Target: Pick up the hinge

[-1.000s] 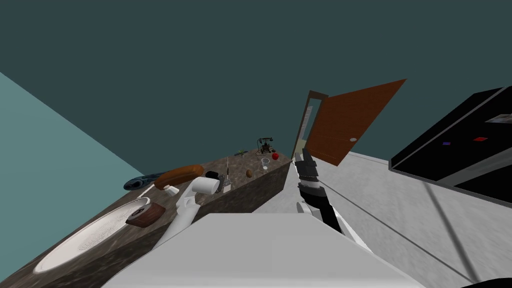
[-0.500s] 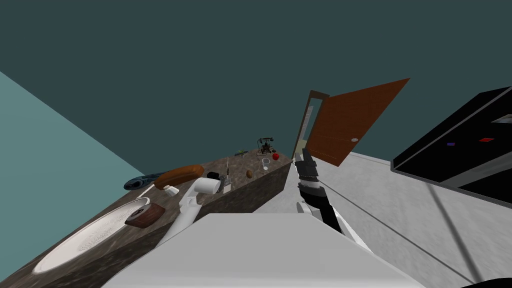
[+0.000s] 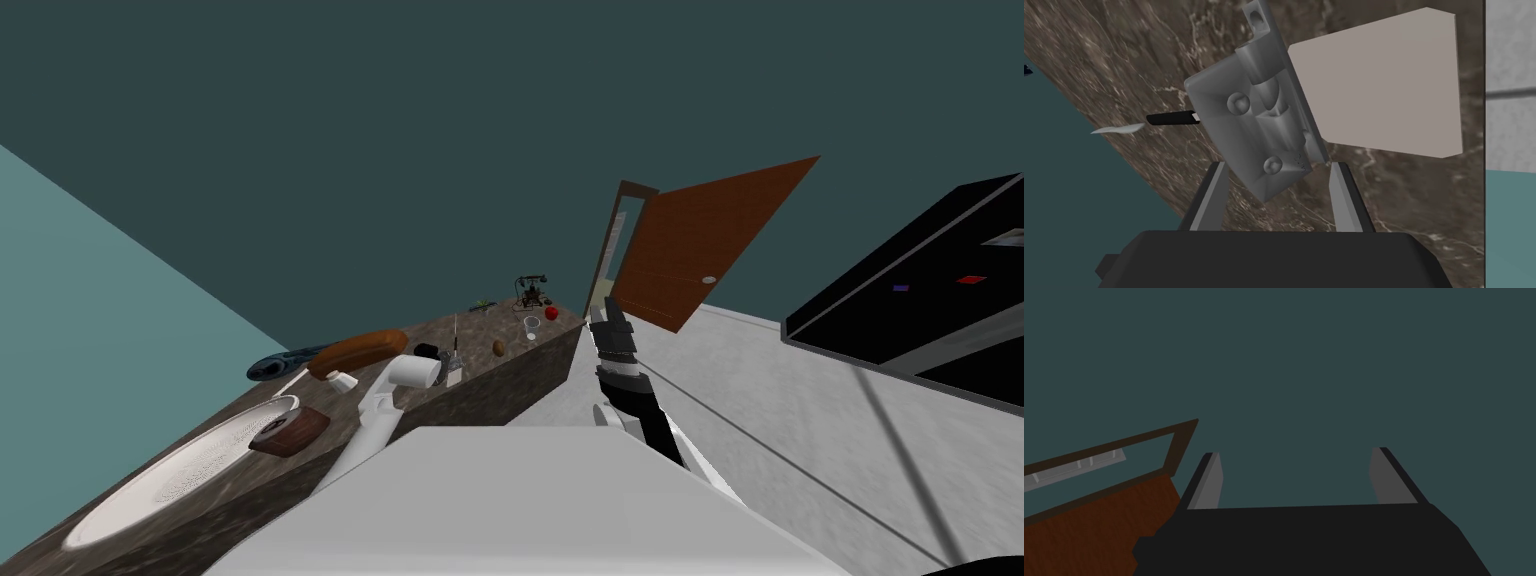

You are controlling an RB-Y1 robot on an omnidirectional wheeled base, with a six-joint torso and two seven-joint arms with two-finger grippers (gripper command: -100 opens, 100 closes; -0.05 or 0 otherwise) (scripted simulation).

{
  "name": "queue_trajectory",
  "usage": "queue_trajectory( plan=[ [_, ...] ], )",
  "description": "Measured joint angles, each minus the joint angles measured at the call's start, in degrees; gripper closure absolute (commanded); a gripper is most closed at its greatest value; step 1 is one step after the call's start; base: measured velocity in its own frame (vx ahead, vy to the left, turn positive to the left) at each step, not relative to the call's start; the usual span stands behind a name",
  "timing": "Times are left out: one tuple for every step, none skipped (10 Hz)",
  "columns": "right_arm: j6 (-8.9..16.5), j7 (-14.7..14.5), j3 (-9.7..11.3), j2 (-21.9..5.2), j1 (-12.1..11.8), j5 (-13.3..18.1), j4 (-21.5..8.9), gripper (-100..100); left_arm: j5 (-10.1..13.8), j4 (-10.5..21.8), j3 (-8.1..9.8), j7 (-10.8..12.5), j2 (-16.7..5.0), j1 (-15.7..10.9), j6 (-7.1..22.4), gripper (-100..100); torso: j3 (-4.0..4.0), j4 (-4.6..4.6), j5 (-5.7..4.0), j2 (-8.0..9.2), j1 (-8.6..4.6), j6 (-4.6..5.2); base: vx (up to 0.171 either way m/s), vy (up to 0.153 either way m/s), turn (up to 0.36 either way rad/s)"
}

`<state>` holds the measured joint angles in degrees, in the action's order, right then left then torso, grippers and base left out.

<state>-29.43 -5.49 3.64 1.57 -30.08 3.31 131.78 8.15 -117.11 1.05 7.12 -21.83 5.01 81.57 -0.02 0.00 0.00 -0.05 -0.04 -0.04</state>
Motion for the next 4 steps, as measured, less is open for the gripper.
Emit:
queue_trajectory(
  plan=[
    [0.00,0.00,0.00,0.00,0.00,0.00,0.00,0,0.18,-0.91,0.16,0.05,-0.15,0.24,0.60,100,0.03,0.02,-0.01,0.05,-0.01,-0.01,-0.019,0.000,-0.013],
    [0.00,0.00,0.00,0.00,0.00,0.00,0.00,0,0.27,-2.00,0.27,0.20,-0.26,0.13,1.76,100,0.06,0.04,-0.02,0.09,-0.02,0.00,-0.019,-0.001,-0.012],
    [0.00,0.00,0.00,0.00,0.00,0.00,0.00,0,0.30,-3.20,0.31,0.40,-0.32,0.24,2.89,100,0.08,0.04,-0.01,0.12,-0.03,-0.02,-0.008,-0.001,-0.002],
    [0.00,0.00,0.00,0.00,0.00,0.00,0.00,0,0.30,-3.35,0.31,0.44,-0.32,0.25,3.14,0,0.05,0.03,0.00,0.08,-0.01,-0.02,0.000,0.000,0.000]
  ],
)
